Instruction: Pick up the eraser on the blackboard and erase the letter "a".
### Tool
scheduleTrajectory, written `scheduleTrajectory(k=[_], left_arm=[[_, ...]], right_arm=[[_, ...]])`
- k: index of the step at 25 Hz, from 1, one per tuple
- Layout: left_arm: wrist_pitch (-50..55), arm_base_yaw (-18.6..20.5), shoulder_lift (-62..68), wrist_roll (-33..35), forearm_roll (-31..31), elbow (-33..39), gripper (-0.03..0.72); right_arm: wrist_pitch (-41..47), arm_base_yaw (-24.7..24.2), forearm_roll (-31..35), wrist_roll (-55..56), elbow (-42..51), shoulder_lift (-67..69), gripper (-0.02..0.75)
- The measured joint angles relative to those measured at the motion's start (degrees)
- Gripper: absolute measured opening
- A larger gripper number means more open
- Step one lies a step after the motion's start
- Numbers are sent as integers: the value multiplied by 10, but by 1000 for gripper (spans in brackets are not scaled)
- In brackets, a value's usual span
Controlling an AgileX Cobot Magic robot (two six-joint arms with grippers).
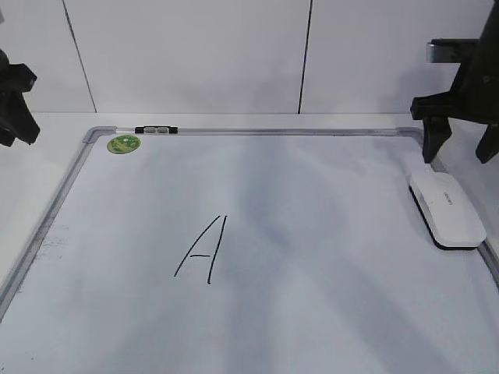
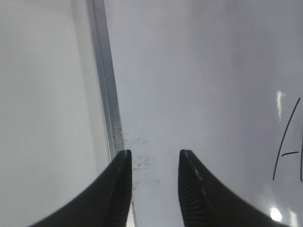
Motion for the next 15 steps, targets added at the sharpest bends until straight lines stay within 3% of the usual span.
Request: scheduleTrajectory(k=[5, 15], left_arm=[[4, 0, -24, 0, 0, 0, 246], [30, 0, -83, 0, -3, 0, 239]], right_arm=[[1, 0, 5, 1, -8, -23, 563], [5, 0, 33, 5, -9, -91, 559]])
